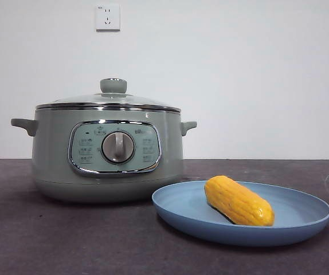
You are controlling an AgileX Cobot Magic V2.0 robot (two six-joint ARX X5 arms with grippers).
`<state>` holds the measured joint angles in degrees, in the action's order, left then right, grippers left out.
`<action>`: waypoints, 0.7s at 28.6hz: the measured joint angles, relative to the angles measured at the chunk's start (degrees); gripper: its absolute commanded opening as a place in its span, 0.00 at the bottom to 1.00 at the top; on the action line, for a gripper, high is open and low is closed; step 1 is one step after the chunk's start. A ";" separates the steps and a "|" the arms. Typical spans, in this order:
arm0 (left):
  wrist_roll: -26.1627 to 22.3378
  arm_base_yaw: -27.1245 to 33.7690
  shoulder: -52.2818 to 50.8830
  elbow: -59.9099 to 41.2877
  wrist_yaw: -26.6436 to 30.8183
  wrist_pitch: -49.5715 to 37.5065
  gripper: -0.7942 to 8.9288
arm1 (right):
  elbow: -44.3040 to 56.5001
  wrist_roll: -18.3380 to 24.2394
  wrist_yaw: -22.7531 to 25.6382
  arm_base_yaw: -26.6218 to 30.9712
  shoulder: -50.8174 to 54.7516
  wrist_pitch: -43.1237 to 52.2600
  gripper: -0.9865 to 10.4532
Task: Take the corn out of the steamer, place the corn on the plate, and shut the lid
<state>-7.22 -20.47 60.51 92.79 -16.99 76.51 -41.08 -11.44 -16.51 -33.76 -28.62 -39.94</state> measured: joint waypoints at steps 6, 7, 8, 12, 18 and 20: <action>-0.02 0.00 -1.70 0.00 -1.29 0.00 0.07 | 0.00 0.50 0.00 0.00 0.00 -0.39 0.08; -0.02 0.00 -1.73 0.00 -1.29 0.00 0.08 | 0.00 0.55 0.00 0.00 0.00 -0.52 0.08; -0.02 0.00 -1.70 0.00 -1.29 0.00 0.08 | 0.00 0.55 0.00 0.00 0.00 -0.79 0.08; -0.02 0.00 -1.66 0.00 -1.27 0.00 0.08 | 0.00 0.55 0.02 0.00 0.00 -1.11 0.09; 0.17 0.00 -1.66 0.00 -1.25 0.00 0.08 | 0.00 0.74 0.07 0.00 0.00 -1.16 0.09; 0.17 0.00 -1.66 0.00 -1.22 0.00 0.08 | 0.00 0.74 0.15 0.00 0.00 -1.16 0.09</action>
<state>-7.05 -20.47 58.85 92.79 -18.22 76.51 -41.08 -10.70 -16.36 -33.76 -28.62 -41.10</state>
